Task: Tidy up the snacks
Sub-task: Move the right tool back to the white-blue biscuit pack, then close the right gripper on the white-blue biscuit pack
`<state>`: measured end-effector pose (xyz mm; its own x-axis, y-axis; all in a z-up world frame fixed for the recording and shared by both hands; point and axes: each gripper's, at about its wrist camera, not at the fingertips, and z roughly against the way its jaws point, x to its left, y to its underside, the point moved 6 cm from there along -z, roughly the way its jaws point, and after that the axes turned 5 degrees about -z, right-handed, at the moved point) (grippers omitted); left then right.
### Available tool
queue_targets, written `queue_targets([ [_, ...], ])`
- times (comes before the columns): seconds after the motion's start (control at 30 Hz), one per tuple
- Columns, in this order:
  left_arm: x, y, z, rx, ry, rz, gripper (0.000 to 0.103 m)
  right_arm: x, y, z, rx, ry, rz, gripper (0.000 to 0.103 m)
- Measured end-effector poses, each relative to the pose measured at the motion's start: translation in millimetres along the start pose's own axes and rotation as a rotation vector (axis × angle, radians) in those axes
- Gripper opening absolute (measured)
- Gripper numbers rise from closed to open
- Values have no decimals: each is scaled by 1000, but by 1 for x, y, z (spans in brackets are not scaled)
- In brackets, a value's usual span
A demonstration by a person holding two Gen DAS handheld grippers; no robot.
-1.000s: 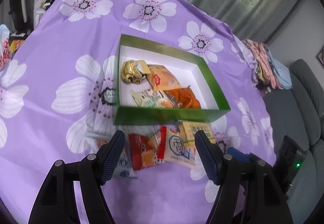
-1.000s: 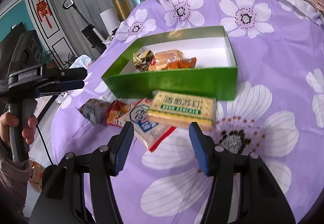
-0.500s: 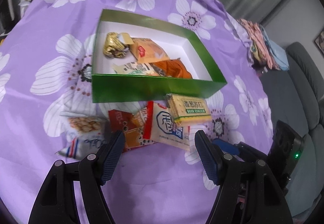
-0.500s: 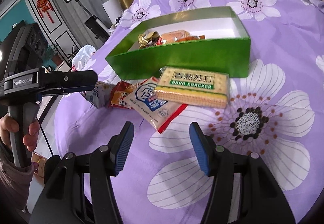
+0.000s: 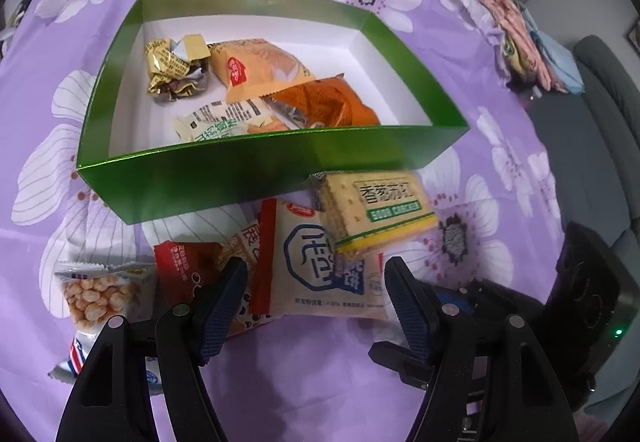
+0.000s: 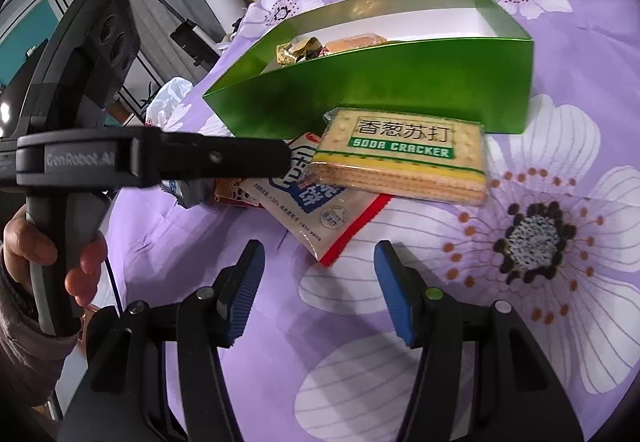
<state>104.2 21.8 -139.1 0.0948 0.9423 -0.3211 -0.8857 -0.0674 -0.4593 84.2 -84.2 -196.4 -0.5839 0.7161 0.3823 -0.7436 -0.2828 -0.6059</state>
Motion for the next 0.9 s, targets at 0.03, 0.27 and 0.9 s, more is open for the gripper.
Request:
queue_targets([
  [0.03,0,0,-1,2,-2,-3,70,1,-1,-2,1,1,7,58],
  [0.27,-3,3,-11,25,-33,-70,60,10,-6,-19,10,44,61,58],
  [0.9,-3,16,2,-10,23,-58,30,12,-2,-9,-16,13,105,16],
])
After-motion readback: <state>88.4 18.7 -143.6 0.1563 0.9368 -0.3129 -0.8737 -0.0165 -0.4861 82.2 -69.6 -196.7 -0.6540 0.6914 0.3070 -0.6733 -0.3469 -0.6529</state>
